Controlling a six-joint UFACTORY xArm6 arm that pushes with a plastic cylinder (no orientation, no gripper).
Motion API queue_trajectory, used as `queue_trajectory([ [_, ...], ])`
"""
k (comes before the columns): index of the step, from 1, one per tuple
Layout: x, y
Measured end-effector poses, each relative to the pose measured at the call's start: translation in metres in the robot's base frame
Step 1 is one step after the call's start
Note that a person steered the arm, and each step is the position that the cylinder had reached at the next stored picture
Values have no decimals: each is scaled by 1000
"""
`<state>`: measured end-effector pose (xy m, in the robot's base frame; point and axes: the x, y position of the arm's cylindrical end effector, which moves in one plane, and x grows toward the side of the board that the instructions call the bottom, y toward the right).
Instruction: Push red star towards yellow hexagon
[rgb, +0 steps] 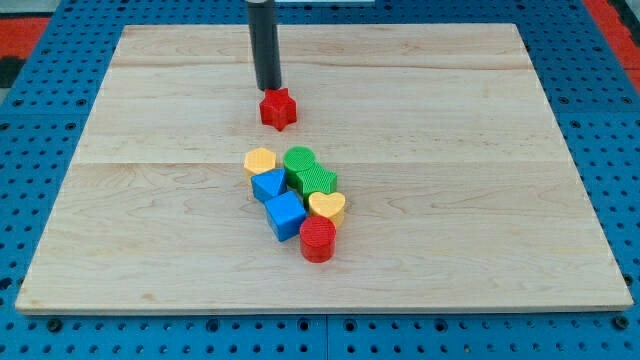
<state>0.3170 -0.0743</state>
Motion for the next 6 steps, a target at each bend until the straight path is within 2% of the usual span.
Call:
queue_trajectory([
  [2,54,-1],
  [3,60,-9],
  [4,34,-8],
  [6,45,48],
])
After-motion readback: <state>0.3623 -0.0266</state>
